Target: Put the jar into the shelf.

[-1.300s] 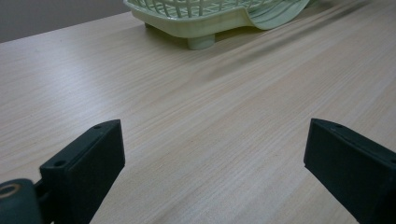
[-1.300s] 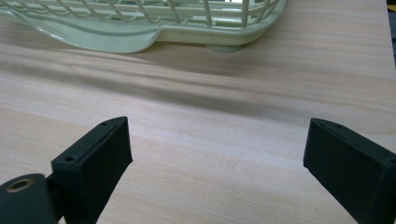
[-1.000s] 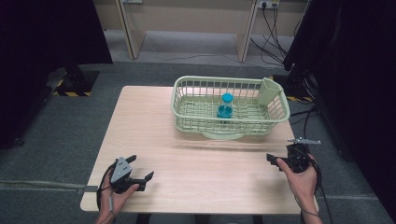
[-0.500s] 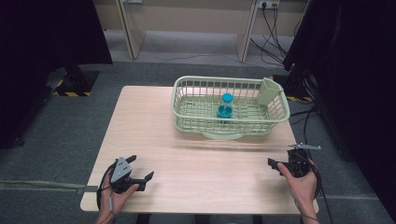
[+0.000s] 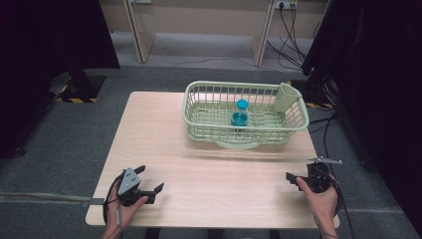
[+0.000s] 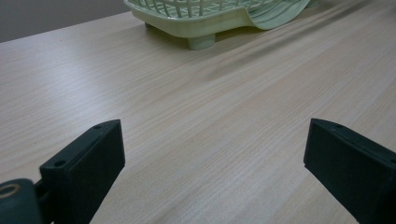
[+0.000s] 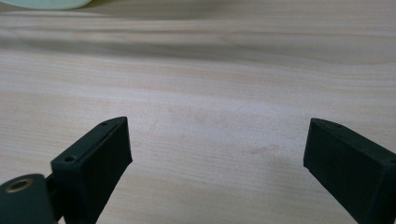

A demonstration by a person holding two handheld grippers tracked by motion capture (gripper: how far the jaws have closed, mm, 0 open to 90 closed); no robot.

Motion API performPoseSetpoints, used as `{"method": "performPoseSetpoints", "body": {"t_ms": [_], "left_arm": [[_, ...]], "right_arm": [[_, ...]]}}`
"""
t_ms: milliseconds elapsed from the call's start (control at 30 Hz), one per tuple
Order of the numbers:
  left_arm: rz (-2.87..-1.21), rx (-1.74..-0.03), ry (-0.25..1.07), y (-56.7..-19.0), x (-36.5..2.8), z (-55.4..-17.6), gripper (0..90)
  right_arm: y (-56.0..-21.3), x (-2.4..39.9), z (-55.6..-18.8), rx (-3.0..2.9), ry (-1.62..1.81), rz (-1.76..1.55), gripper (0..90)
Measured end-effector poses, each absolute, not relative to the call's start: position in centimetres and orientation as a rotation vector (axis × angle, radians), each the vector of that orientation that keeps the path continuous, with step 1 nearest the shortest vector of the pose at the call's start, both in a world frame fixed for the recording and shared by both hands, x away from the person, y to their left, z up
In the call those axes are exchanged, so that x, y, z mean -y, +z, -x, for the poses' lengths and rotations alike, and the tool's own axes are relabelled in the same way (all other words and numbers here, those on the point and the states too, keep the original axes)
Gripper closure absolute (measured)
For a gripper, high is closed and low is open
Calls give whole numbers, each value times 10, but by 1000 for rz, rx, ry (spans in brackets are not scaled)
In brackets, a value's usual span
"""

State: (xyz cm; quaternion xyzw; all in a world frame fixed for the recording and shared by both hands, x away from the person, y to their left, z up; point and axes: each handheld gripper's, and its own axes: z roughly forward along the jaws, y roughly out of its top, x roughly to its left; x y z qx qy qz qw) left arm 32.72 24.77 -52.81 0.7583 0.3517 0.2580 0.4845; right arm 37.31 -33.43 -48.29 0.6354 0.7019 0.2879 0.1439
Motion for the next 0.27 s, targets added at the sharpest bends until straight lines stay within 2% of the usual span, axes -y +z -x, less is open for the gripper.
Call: {"method": "performPoseSetpoints", "body": {"t_ms": [267], "left_arm": [[-1841, -861, 626, -528, -248, -327, 48]], "right_arm": [[-479, 334, -371, -2025, 839, -1828, 74]]}}
